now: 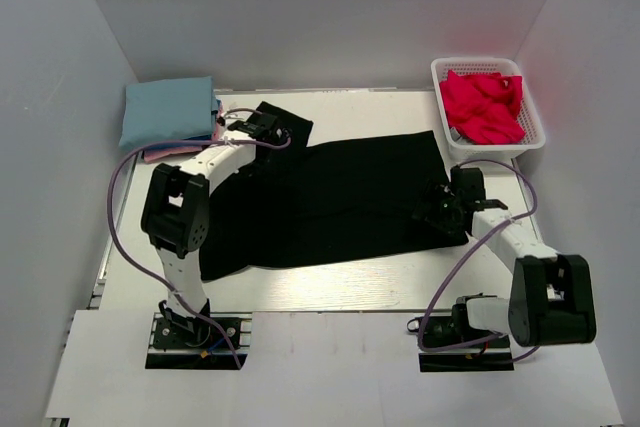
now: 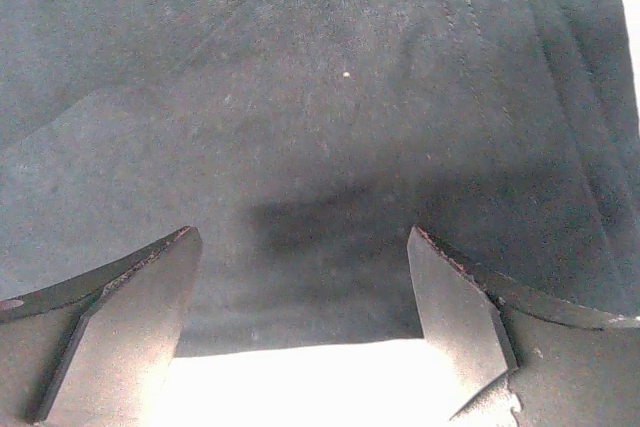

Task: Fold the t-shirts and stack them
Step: Fold the flattened tshirt in 1/3 of the way

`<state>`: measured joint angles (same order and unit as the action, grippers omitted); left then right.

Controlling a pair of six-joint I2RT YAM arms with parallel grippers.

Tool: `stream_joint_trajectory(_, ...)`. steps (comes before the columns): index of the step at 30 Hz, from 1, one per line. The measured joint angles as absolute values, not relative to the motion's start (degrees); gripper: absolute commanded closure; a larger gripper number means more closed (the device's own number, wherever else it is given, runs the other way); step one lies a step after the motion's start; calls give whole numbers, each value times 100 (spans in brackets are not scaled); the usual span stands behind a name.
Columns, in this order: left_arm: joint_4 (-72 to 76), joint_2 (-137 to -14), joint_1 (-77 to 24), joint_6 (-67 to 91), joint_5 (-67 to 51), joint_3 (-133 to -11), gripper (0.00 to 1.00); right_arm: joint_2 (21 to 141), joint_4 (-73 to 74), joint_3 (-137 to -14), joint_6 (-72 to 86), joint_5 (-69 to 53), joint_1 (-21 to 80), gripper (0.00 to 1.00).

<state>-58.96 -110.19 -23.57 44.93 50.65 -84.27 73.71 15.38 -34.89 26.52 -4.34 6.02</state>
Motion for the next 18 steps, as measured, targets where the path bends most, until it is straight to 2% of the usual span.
stream_joint_trajectory(4, -5808, -10785, -2377, 4578, 4753, -8158, 1, 6779, 1653, -3409, 2609, -357, 609, 10)
stream_joint_trajectory(8, -5363, -9832, -2473, 4663, 4042, -6818, 1, 6353, 1568, -3406, 2578, -484, 652, 10)
stream_joint_trajectory(14, -4582, -8034, -2445, 4871, 2895, -4611, 1, 6718, 1295, -3404, 2655, -808, 803, 10)
stream_joint_trajectory(18, -4027, -7518, -2434, 5109, 2475, -3634, 1, 7146, 1142, -3356, 2816, -829, 834, 10)
